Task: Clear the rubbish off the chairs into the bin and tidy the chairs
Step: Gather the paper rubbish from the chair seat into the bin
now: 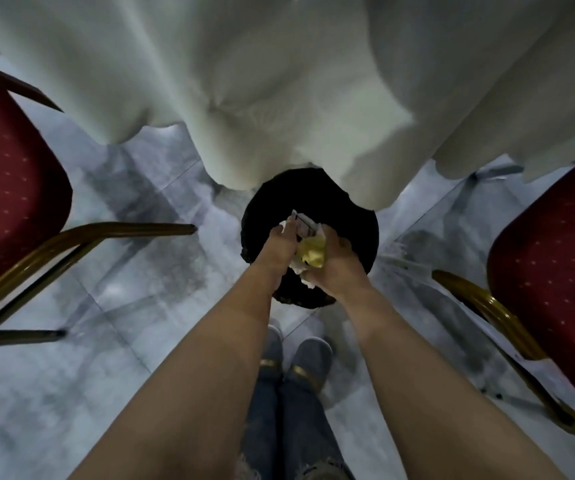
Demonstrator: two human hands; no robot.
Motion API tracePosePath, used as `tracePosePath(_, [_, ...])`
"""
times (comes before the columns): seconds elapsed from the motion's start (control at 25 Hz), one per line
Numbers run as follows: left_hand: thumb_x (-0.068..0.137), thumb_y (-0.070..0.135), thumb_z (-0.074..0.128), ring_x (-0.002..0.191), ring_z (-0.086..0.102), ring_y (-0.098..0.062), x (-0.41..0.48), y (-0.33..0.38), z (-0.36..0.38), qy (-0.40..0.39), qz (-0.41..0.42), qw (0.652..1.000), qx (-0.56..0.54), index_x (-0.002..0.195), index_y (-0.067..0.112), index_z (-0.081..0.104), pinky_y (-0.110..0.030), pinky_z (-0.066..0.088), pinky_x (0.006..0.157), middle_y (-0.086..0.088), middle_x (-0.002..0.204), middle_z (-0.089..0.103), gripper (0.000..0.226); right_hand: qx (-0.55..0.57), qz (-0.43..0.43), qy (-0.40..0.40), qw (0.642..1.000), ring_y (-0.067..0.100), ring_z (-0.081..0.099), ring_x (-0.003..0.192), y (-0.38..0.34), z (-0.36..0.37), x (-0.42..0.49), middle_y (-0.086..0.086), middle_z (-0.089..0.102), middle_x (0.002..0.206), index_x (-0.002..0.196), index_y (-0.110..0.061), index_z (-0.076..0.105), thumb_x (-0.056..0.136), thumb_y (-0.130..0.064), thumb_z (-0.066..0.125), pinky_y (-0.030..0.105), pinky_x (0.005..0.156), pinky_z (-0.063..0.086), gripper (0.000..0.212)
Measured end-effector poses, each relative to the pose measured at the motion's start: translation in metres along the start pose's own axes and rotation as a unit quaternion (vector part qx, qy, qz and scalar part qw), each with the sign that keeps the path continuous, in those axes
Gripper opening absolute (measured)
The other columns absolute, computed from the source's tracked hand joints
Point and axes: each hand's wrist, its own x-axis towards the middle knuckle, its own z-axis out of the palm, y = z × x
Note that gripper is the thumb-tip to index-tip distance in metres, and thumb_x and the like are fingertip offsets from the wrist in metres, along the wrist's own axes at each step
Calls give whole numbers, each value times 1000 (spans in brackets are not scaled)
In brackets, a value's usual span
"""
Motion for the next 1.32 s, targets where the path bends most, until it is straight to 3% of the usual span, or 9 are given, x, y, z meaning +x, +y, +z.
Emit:
tracePosePath(0.12, [103,49,23,128,46,-29,-1,4,1,7,-9,997,71,145,12,39,-39,35,109,-12,142,48,59,3,11,4,1000,38,47,131,5,-10,-4,23,40,148,155,-11,18,81,-29,77,41,102,43,97])
tracePosePath(0.24, [104,44,24,132,43,-33,-27,8,2,-3,24,993,118,146,11,38,-40,34,111,-14,144,45,55,22,20,10,1000,37,44,134,6,-24,-24,19,42,147,153,-10,23,84,-28,73,44,101,46,87])
tracePosePath(0.32, [104,44,26,136,38,-34,-51,11,6,0,72,976,207,148,13,35,-40,32,111,-14,149,39,55,24,34,23,999,34,40,138,7,-39,-44,16,41,150,152,-9,26,87,-31,70,44,104,44,82])
tracePosePath(0.48, [104,45,26,144,24,-30,-102,17,27,-12,150,897,415,151,14,27,-47,23,115,-12,157,27,57,46,97,62,992,30,23,149,19,-78,-96,14,24,162,156,-8,19,97,-40,55,41,120,26,76])
tracePosePath(0.64, [103,46,26,146,20,-30,-160,31,76,-29,217,827,517,151,12,26,-49,15,118,-13,158,23,59,49,139,172,974,28,16,152,44,-122,-156,14,20,164,155,-7,22,100,-39,48,40,123,17,68])
tracePosePath(0.76, [103,45,26,148,11,-28,-200,41,133,-59,275,791,544,153,10,18,-48,11,119,-13,161,14,62,43,178,237,954,24,10,154,76,-158,-191,8,14,166,157,-11,17,101,-43,44,40,124,13,70])
tracePosePath(0.96, [100,52,30,149,6,-28,-220,51,238,-63,321,775,541,155,15,11,-46,11,120,-13,162,7,69,4,226,304,925,24,8,154,148,-208,-215,7,12,166,157,-15,14,97,-48,49,43,124,8,77])
tracePosePath(1.2, [92,62,41,149,-6,-30,-207,58,356,-70,315,773,546,155,24,-8,-47,7,120,-13,162,-9,89,10,273,280,920,29,4,154,250,-256,-212,6,-2,167,158,-23,-3,86,-55,64,53,123,10,103])
tracePosePath(1.32, [85,68,50,148,-6,-36,-197,75,400,-71,311,775,545,151,35,-16,-56,18,115,-12,161,-15,99,16,286,249,925,36,1,153,287,-272,-196,7,-12,166,156,-28,-11,80,-61,68,62,119,12,115])
